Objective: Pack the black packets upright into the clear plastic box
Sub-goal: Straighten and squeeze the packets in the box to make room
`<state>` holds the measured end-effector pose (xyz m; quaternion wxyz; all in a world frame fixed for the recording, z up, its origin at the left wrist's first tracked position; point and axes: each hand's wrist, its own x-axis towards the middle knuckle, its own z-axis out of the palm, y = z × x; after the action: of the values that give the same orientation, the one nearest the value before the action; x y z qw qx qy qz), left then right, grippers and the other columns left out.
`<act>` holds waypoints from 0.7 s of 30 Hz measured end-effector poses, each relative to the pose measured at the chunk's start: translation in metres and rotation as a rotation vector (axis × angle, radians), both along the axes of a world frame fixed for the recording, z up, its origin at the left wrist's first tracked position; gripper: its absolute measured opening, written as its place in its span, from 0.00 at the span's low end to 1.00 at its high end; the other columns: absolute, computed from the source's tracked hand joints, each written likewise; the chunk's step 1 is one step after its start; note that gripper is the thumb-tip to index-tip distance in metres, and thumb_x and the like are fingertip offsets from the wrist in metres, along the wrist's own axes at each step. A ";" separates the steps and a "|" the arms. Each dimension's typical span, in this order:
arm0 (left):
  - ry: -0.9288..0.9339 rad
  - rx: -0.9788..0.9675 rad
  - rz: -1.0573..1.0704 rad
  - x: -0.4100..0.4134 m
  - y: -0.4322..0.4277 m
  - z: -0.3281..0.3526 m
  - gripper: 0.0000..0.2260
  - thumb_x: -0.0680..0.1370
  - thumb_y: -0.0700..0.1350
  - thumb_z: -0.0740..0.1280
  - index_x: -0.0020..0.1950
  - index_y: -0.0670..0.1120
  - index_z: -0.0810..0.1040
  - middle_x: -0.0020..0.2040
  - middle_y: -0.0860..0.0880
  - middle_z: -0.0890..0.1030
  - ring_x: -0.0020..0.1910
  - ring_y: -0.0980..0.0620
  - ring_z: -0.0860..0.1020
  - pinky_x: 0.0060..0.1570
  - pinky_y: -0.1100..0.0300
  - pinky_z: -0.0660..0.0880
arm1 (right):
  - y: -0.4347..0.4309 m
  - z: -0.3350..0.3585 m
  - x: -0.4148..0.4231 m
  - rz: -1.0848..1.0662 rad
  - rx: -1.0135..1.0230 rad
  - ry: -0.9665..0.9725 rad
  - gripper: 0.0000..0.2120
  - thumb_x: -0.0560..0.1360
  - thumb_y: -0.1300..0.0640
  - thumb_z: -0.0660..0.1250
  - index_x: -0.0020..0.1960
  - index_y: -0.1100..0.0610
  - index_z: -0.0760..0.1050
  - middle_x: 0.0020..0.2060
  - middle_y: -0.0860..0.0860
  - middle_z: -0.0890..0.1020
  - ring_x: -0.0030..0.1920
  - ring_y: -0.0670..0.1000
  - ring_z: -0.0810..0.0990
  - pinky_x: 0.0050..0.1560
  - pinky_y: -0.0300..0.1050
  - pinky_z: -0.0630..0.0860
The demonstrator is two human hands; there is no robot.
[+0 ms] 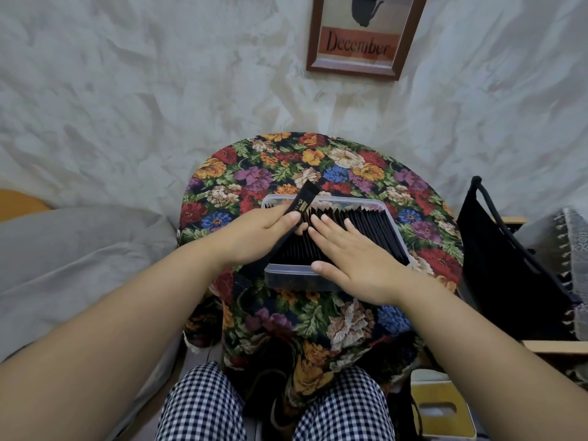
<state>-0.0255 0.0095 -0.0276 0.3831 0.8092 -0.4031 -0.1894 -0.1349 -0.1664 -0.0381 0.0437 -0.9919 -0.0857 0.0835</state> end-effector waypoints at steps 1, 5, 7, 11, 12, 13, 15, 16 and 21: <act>-0.028 0.027 -0.016 -0.001 0.000 0.000 0.12 0.82 0.52 0.51 0.52 0.55 0.74 0.55 0.54 0.79 0.57 0.55 0.76 0.58 0.60 0.70 | 0.001 0.000 -0.001 0.004 -0.010 0.006 0.45 0.67 0.30 0.29 0.78 0.54 0.40 0.74 0.46 0.36 0.72 0.42 0.32 0.72 0.42 0.31; -0.147 0.172 -0.071 -0.003 -0.002 0.000 0.17 0.83 0.52 0.50 0.60 0.47 0.73 0.58 0.48 0.78 0.62 0.49 0.73 0.53 0.63 0.65 | 0.002 -0.002 0.000 0.009 -0.028 0.014 0.46 0.66 0.30 0.30 0.77 0.55 0.39 0.74 0.46 0.35 0.72 0.41 0.32 0.72 0.42 0.31; -0.164 0.191 -0.088 -0.005 -0.002 0.000 0.18 0.83 0.52 0.50 0.63 0.45 0.72 0.60 0.46 0.77 0.65 0.48 0.70 0.53 0.64 0.63 | 0.002 -0.001 0.000 0.010 -0.019 0.018 0.46 0.66 0.30 0.31 0.77 0.54 0.39 0.71 0.44 0.34 0.71 0.41 0.32 0.72 0.42 0.31; -0.098 0.081 -0.007 -0.004 0.001 -0.003 0.14 0.82 0.52 0.51 0.49 0.50 0.75 0.52 0.49 0.79 0.54 0.51 0.76 0.54 0.58 0.69 | 0.005 0.000 -0.006 0.027 0.041 -0.012 0.41 0.70 0.32 0.35 0.78 0.51 0.41 0.74 0.44 0.36 0.74 0.42 0.34 0.73 0.43 0.32; -0.077 0.038 0.021 -0.004 0.002 -0.004 0.15 0.83 0.52 0.51 0.49 0.49 0.75 0.53 0.50 0.80 0.55 0.52 0.76 0.56 0.57 0.70 | 0.006 -0.001 -0.008 0.035 0.052 -0.011 0.40 0.71 0.32 0.35 0.78 0.51 0.42 0.75 0.44 0.38 0.75 0.42 0.35 0.73 0.42 0.32; -0.049 -0.002 0.043 -0.003 0.003 -0.004 0.15 0.83 0.52 0.51 0.50 0.49 0.76 0.54 0.51 0.80 0.56 0.54 0.76 0.59 0.57 0.70 | 0.008 -0.002 -0.009 0.042 0.053 -0.008 0.40 0.71 0.32 0.35 0.78 0.51 0.43 0.76 0.44 0.39 0.75 0.42 0.35 0.73 0.42 0.32; 0.013 -0.048 0.058 -0.003 0.005 -0.004 0.15 0.83 0.52 0.51 0.50 0.49 0.76 0.58 0.52 0.80 0.59 0.56 0.75 0.62 0.56 0.69 | 0.010 -0.003 -0.011 0.051 0.021 -0.006 0.41 0.71 0.32 0.34 0.78 0.52 0.43 0.76 0.45 0.40 0.75 0.42 0.36 0.73 0.42 0.31; 0.022 -0.047 0.057 -0.003 0.005 -0.004 0.15 0.83 0.52 0.51 0.48 0.50 0.76 0.58 0.52 0.80 0.60 0.56 0.75 0.63 0.56 0.69 | 0.010 -0.003 -0.010 0.054 0.005 -0.004 0.41 0.70 0.32 0.34 0.78 0.52 0.42 0.76 0.46 0.40 0.75 0.42 0.35 0.73 0.42 0.31; 0.005 -0.012 0.057 -0.003 0.004 -0.004 0.13 0.82 0.53 0.51 0.48 0.55 0.75 0.56 0.52 0.80 0.58 0.53 0.76 0.63 0.53 0.69 | 0.007 0.000 -0.011 0.014 0.074 -0.017 0.44 0.69 0.29 0.33 0.78 0.52 0.41 0.75 0.46 0.37 0.74 0.42 0.34 0.72 0.39 0.32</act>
<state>-0.0281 0.0138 -0.0319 0.3940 0.8177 -0.3801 -0.1779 -0.1455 -0.1597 -0.0378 0.0791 -0.9896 -0.0962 0.0720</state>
